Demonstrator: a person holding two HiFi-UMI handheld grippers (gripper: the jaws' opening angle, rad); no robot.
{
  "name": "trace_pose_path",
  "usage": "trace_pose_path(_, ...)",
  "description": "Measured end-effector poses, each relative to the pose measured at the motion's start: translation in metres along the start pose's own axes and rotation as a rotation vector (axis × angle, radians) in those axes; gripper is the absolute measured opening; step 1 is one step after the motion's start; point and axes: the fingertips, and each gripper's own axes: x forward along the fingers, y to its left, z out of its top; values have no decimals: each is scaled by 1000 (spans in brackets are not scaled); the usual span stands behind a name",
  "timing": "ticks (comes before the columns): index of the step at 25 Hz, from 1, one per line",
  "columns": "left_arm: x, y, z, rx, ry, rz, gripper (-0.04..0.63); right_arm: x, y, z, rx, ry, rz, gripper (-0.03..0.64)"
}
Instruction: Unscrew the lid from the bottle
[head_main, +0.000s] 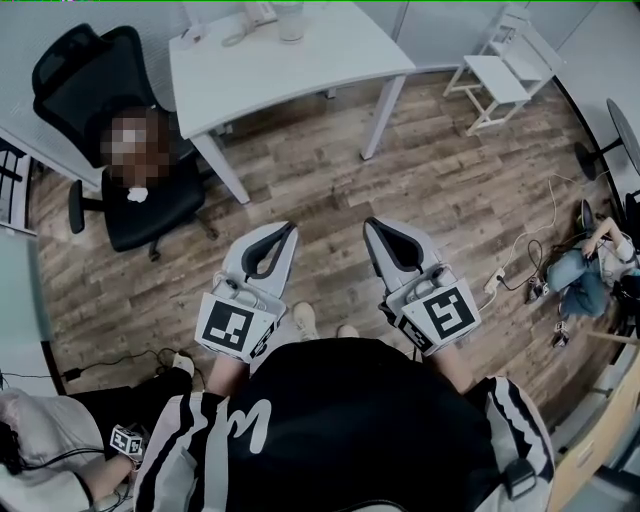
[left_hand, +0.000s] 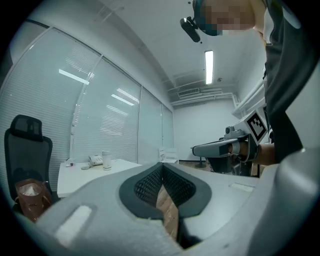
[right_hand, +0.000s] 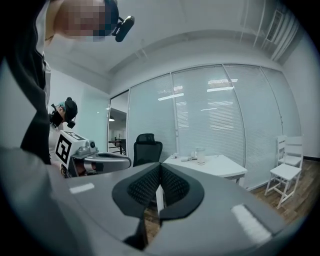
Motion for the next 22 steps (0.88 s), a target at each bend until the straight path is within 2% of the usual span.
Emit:
trace_pose_path(12, -9, 35, -3, 1, -7, -27, 0, 30, 14, -2, 43, -29, -44, 2)
trace_pose_path(22, -8, 41, -8, -10, 2, -74, 0, 28, 16, -11, 45, -8, -103, 2)
